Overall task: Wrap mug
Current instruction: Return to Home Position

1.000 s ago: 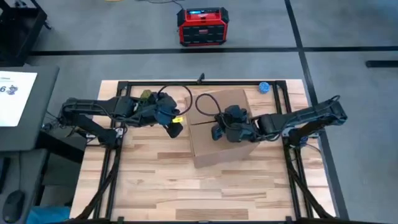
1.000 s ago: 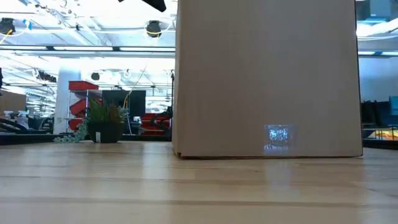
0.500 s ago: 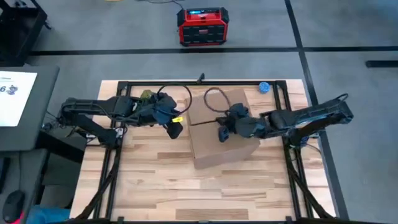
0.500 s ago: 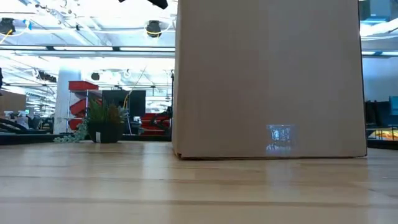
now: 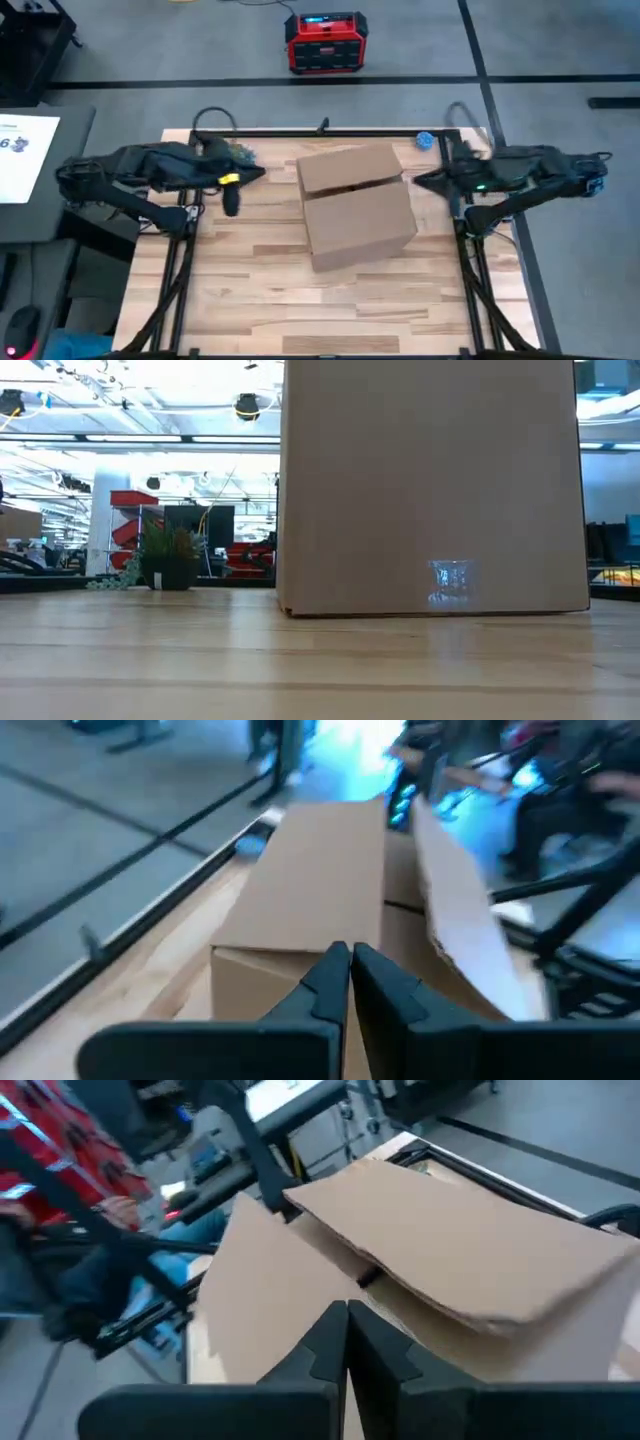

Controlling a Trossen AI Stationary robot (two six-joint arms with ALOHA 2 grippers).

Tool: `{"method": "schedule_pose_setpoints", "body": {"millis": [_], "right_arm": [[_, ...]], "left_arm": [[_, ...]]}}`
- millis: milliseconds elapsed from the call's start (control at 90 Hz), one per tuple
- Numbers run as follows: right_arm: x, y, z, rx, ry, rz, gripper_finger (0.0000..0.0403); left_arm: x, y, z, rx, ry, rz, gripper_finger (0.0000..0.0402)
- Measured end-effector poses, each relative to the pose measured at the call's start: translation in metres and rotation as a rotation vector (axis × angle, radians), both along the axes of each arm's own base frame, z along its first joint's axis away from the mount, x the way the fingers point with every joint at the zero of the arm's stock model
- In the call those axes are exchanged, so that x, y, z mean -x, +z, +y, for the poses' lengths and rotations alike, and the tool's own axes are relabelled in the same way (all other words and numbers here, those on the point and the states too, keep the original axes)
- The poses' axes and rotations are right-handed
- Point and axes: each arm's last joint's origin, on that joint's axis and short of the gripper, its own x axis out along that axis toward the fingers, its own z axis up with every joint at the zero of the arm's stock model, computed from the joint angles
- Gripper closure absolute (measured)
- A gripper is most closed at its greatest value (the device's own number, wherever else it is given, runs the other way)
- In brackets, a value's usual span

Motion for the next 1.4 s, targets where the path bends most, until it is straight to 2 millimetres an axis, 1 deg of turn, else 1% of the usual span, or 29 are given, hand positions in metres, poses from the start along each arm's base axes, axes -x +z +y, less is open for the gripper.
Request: {"method": "schedule_pose_setpoints", "body": {"millis": [111,200,278,344,456,578,756,856,944,1000,1078,1200,1289,1344,1400], "right_arm": [[0.030,-0.012,-0.006,-0.030,0.033,-0.059,0.0403],[0.051,-0.028,-0.010,-0.075,0.042,-0.102,0.0403],[0.063,-0.045,-0.013,-0.126,0.052,-0.150,0.0403],[0.067,-0.064,-0.013,-0.154,0.075,-0.177,0.0403],[0.065,-0.096,-0.011,-0.183,0.108,-0.238,0.0403],[0.057,-0.130,-0.009,-0.184,0.134,-0.302,0.0403],[0.050,-0.169,-0.007,-0.197,0.146,-0.380,0.0403],[0.042,-0.181,-0.004,-0.197,0.168,-0.375,0.0403],[0.036,-0.191,-0.003,-0.200,0.182,-0.384,0.0403],[0.033,-0.201,-0.002,-0.202,0.189,-0.355,0.0403],[0.029,-0.210,0.000,-0.205,0.211,-0.346,0.0403],[0.023,-0.230,0.002,-0.193,0.226,-0.303,0.0403],[0.019,-0.240,0.003,-0.193,0.227,-0.321,0.0403],[0.017,-0.246,0.003,-0.196,0.230,-0.348,0.0403],[0.016,-0.248,0.003,-0.193,0.231,-0.361,0.0403]], "left_arm": [[0.013,-0.026,0.001,0.042,-0.020,-0.060,0.0402],[0.019,-0.048,0.001,0.072,-0.040,-0.138,0.0402],[0.020,-0.065,0.001,0.096,-0.063,-0.228,0.0402],[0.019,-0.080,0.000,0.108,-0.077,-0.299,0.0402],[0.016,-0.105,0.002,0.123,-0.077,-0.377,0.0402],[0.012,-0.136,0.005,0.148,-0.047,-0.427,0.0402],[0.010,-0.176,0.010,0.196,-0.024,-0.492,0.0402],[0.012,-0.196,0.011,0.210,-0.025,-0.498,0.0402],[0.015,-0.210,0.011,0.207,-0.029,-0.516,0.0402],[0.017,-0.218,0.011,0.208,-0.029,-0.520,0.0402],[0.019,-0.229,0.011,0.210,-0.028,-0.507,0.0402],[0.024,-0.242,0.011,0.197,-0.038,-0.519,0.0402],[0.027,-0.251,0.011,0.174,-0.039,-0.508,0.0402],[0.028,-0.251,0.011,0.154,-0.052,-0.519,0.0402],[0.028,-0.253,0.010,0.136,-0.073,-0.492,0.0402]]}}
